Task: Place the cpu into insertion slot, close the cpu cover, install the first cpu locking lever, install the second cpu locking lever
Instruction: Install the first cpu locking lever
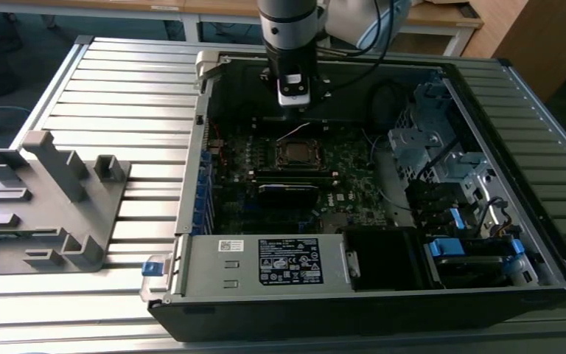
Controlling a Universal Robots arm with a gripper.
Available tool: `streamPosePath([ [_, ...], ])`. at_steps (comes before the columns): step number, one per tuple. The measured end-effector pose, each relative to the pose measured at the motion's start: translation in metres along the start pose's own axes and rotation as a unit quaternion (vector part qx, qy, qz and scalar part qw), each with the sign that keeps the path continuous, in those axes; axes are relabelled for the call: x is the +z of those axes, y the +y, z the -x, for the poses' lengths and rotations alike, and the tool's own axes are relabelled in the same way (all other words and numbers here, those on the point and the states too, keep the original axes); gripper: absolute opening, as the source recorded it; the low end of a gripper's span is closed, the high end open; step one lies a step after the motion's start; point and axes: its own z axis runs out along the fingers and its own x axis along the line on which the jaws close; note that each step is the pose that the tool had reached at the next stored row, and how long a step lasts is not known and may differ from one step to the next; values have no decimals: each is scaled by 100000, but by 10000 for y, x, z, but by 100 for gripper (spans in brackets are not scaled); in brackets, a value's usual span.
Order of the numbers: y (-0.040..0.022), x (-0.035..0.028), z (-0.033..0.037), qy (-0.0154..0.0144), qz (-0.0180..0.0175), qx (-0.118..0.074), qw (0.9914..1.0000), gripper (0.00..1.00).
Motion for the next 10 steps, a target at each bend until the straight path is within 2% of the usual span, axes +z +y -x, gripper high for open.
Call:
streamPosePath([
  [4, -47, -5, 50, -2, 7, 7, 100000, 10],
  [10, -68, 27, 56, -89, 60, -7, 100000, 10],
])
